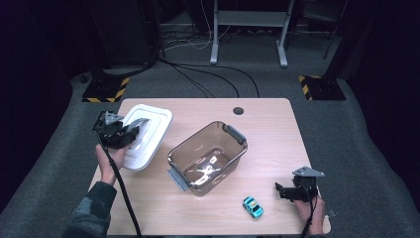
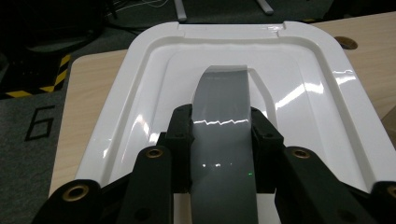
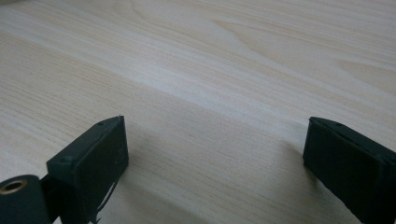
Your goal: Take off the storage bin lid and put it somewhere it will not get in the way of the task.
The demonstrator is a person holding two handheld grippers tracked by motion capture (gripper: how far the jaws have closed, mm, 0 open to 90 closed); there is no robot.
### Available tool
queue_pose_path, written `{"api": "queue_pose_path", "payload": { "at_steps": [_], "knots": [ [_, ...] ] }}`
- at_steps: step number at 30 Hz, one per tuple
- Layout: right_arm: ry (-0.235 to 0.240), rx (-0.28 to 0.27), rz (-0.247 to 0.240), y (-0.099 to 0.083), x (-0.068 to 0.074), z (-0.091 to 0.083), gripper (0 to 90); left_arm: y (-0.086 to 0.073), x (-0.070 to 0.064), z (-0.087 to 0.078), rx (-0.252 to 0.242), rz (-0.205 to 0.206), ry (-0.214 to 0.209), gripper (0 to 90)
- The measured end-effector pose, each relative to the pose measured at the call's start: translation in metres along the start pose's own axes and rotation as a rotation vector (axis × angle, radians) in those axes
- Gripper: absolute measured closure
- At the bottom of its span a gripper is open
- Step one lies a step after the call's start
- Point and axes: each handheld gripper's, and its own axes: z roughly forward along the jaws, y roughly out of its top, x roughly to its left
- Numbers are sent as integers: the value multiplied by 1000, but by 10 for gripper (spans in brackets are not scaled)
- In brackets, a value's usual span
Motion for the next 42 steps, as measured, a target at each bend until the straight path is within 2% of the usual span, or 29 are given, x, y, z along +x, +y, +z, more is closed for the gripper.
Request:
{"api": "queue_pose_path", "payload": {
  "at_steps": [7,14,30,39,42],
  "knots": [
    [1,-1,0,0,0,0,60,-11,9,7,12,-37,15,671],
    [1,0,1,0,0,0,61,-23,16,16,39,-46,29,671],
    [1,0,4,0,0,0,62,-57,18,49,116,-105,40,671],
    [1,1,4,0,0,0,62,-78,13,67,150,-107,54,671],
    [1,1,4,0,0,0,62,-82,11,71,153,-87,69,669]
  ]
}}
